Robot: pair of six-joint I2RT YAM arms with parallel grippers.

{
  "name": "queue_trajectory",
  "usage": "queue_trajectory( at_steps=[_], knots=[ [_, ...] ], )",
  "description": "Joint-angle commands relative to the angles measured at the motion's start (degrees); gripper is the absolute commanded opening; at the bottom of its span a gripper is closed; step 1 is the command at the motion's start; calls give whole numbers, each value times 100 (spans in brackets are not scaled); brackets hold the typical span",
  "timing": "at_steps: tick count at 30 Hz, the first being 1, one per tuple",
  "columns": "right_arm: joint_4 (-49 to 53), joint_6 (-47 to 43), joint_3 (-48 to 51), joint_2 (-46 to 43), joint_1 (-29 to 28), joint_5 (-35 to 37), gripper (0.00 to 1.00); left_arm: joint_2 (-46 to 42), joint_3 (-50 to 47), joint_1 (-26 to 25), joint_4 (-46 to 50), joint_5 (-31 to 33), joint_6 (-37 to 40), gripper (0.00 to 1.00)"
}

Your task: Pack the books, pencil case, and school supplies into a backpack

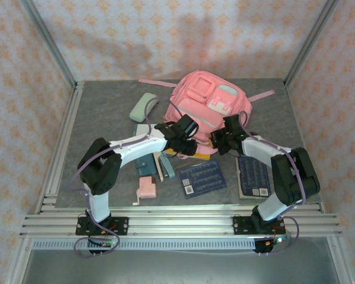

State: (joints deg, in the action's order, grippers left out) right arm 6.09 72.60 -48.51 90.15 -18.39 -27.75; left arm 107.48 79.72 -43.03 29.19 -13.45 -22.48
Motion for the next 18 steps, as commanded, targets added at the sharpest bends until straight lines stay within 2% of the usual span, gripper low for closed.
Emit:
queue_trajectory(
  at_steps=[1,14,16,18],
  knots=[
    [-390,-115,59,-151,-20,28,0,164,194,31,254,192,60,29],
    [-431,-201,23,-82,-33,-102,0,662,816,94,441,185,154,29],
    [-390,-252,13,-81,-33,-101,0,717,923,123,490,150,170,19],
    [-246,-375,-17,-101,-37,-47,0,707,974,162,548,128,191,1]
  ],
)
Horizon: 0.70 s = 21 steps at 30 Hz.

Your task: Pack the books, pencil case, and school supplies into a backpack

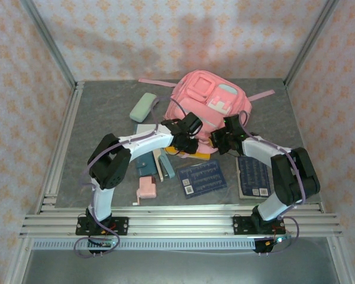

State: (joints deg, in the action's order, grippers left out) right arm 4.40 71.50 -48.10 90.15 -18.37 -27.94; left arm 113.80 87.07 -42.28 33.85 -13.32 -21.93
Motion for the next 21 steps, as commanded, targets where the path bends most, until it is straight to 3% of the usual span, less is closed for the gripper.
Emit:
queue_trajectory(
  at_steps=[1,8,21],
  knots=[
    [77,-374,-101,-116,-38,22,0,41,220,122,94,119,137,0],
    [1142,-1199,-481,-338,112,489,0,-557,-345,501,43,53,126,0],
    [2229,-2185,-1263,-700,876,459,0,-1094,-725,1206,296,116,102,0]
  ],
)
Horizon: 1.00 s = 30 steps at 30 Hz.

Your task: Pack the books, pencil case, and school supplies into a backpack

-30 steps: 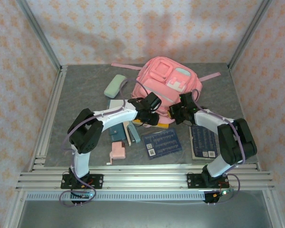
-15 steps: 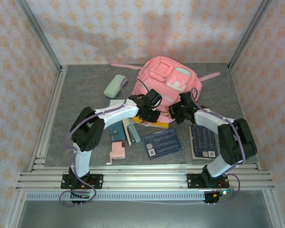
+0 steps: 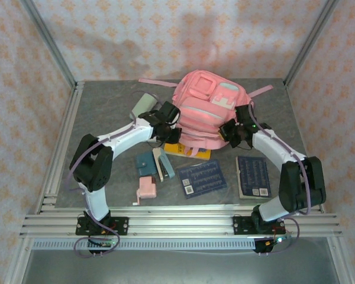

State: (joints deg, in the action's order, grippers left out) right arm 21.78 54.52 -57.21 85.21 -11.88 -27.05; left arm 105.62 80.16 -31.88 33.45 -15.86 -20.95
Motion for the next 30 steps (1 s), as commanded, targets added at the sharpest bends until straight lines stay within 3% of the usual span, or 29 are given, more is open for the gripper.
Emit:
queue_trajectory(
  at_steps=[1,7,10,12,15,24,30],
  knots=[
    [619,-580,-483,-191,289,409,0,-324,-53,183,314,330,3,0],
    [1165,-905,-1307,113,573,207,1,-482,41,-220,15,-255,-49,0],
    [1552,-875,-1657,227,575,130,50,-380,366,-613,-61,-400,-157,0],
    [1764,-660,-1620,104,572,212,60,-332,552,-775,-97,-467,-325,0],
    [2065,-327,-1387,-219,568,248,62,-379,628,-961,-193,-573,-535,0],
    [2155,718,-582,-1710,238,230,53,-482,562,-1380,-330,-506,-669,0],
    [1900,1270,-563,-1620,-436,84,53,-507,580,-1488,-435,-555,-674,0]
  ],
)
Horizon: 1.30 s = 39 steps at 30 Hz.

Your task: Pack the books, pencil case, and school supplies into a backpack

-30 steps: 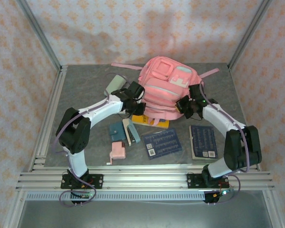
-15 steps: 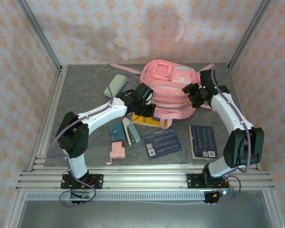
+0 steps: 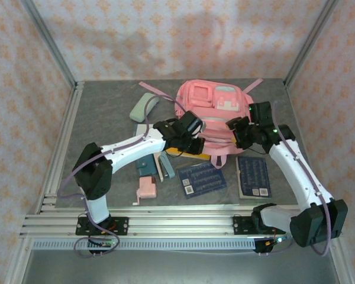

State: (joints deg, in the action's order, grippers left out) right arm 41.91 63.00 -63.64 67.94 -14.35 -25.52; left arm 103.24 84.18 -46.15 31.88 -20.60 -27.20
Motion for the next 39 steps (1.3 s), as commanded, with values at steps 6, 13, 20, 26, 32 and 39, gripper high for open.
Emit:
queue_trajectory(
  at_steps=[6,13,20,26,32,39],
  knots=[
    [-565,832,200,463,-607,-75,52,-287,223,-126,-235,-41,-31,0],
    [-702,890,190,883,-859,172,47,-340,178,-171,-226,-24,-14,0],
    [-884,778,158,1416,-859,404,9,-397,178,-183,-142,124,88,0],
    [-771,325,3,1425,-787,605,0,-471,104,13,141,563,337,0],
    [-777,-333,49,950,-506,486,0,-635,-185,716,152,575,490,0],
    [-571,-719,-26,572,-118,107,0,-522,-234,1289,109,592,626,0]
  ],
)
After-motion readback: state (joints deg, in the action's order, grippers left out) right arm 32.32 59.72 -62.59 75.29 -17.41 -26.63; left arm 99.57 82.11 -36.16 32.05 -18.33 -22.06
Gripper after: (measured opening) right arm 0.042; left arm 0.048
